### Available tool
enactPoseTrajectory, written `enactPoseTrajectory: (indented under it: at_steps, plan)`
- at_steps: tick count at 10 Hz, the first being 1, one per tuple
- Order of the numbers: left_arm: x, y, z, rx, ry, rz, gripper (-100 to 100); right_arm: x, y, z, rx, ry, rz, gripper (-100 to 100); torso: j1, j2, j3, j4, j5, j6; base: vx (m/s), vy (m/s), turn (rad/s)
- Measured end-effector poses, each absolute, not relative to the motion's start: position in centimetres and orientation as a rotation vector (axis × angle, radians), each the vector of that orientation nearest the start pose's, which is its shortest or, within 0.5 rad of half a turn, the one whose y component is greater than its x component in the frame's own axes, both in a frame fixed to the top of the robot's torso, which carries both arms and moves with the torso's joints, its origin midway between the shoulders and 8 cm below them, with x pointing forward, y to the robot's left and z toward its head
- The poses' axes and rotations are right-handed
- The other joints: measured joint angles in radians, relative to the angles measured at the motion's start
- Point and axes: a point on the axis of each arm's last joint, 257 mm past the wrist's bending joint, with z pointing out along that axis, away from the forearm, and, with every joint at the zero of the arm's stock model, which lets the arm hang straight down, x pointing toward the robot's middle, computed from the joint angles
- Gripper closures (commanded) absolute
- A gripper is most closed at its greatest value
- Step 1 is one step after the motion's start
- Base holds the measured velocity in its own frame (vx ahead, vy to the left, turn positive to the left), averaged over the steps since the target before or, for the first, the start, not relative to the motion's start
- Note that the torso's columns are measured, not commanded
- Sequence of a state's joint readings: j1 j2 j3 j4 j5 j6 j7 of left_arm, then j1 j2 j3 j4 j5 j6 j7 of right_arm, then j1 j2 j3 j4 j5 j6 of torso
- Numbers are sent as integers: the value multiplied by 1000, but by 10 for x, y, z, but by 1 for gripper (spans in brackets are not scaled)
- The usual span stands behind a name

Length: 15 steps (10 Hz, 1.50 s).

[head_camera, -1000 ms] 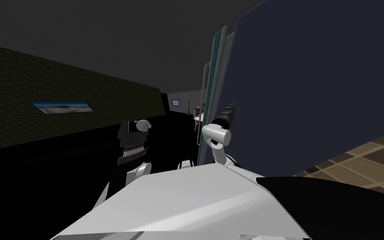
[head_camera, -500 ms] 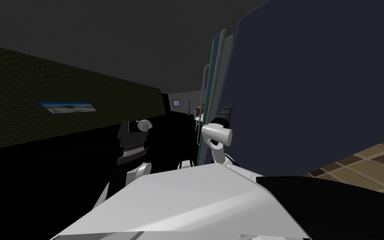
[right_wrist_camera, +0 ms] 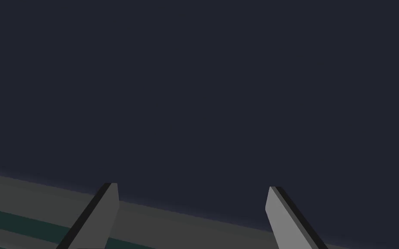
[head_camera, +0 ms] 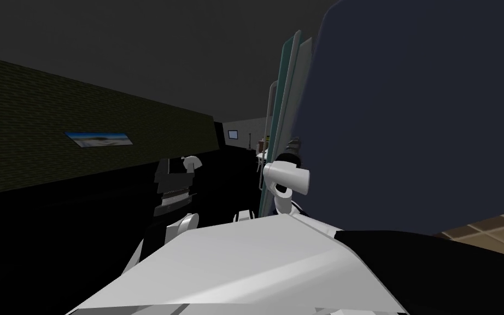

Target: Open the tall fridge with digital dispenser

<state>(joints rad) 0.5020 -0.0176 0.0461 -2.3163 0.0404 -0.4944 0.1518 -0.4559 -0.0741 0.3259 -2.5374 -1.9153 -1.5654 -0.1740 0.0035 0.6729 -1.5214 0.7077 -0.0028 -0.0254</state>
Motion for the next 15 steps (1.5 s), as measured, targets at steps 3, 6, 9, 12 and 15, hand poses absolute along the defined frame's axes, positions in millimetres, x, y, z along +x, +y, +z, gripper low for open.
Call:
enactPoseTrajectory:
  at_steps: [3, 6, 9, 12, 15]
  plan:
    - [333, 299, 40, -717, 506, -1428, 0, 379, -297, 109, -761, 1633, -1817, -100, -2, 9, 7, 4, 0, 6, 15, 9, 33]
    - [333, 299, 40, -717, 506, -1428, 0, 381, -283, 109, -777, 1621, -1743, -100, -20, 46, 32, 21, -5, 27, 19, 32, -155]
    - [333, 300, 40, -717, 506, -1428, 0, 389, -263, 110, -844, 1579, -1673, -100, -30, 48, 32, 27, -6, 31, 96, 43, -293]
    - [333, 299, 40, -716, 506, -1429, 0, 391, -258, 107, -866, 1575, -1657, 100, -28, 49, 31, 27, -5, 29, -30, -12, 204]
    - [333, 299, 40, -716, 506, -1428, 0, 387, -273, 102, -827, 1619, -1696, 100, -27, 53, 34, 32, -3, 33, -69, -26, 162]
